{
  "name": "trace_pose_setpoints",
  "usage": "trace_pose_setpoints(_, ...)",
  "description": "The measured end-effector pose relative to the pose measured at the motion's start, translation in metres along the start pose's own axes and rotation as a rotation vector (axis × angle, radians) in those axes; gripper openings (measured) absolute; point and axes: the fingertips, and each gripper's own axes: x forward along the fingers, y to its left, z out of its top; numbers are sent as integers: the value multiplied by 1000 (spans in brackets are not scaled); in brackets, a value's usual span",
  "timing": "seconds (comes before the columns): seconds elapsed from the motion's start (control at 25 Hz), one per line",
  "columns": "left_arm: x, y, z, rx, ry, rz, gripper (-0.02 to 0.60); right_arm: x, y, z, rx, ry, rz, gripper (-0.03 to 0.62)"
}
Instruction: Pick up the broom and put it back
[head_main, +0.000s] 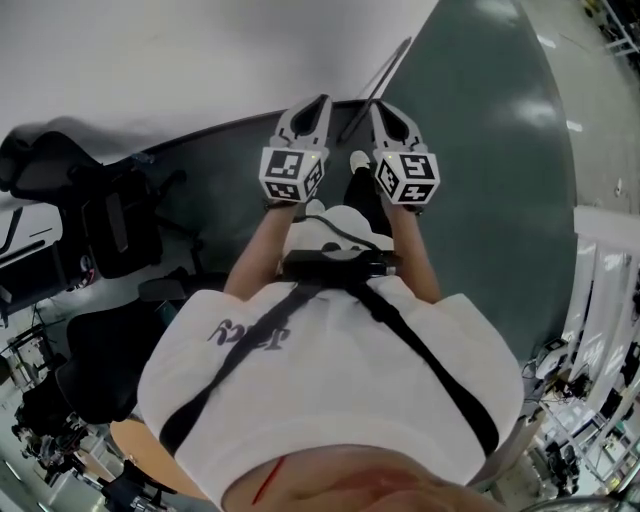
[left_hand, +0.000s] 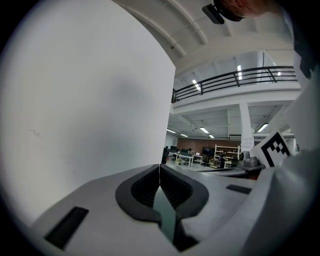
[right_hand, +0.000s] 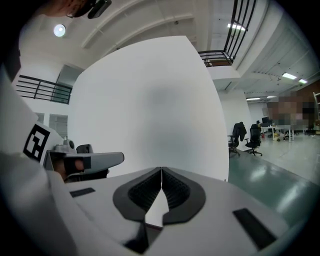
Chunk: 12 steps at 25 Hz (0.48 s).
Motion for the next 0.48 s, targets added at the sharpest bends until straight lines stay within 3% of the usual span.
trace_pose_setpoints(0.48,105,-16,-84,-29,179,-75,12,25,-105,-73,54,150,-67,7)
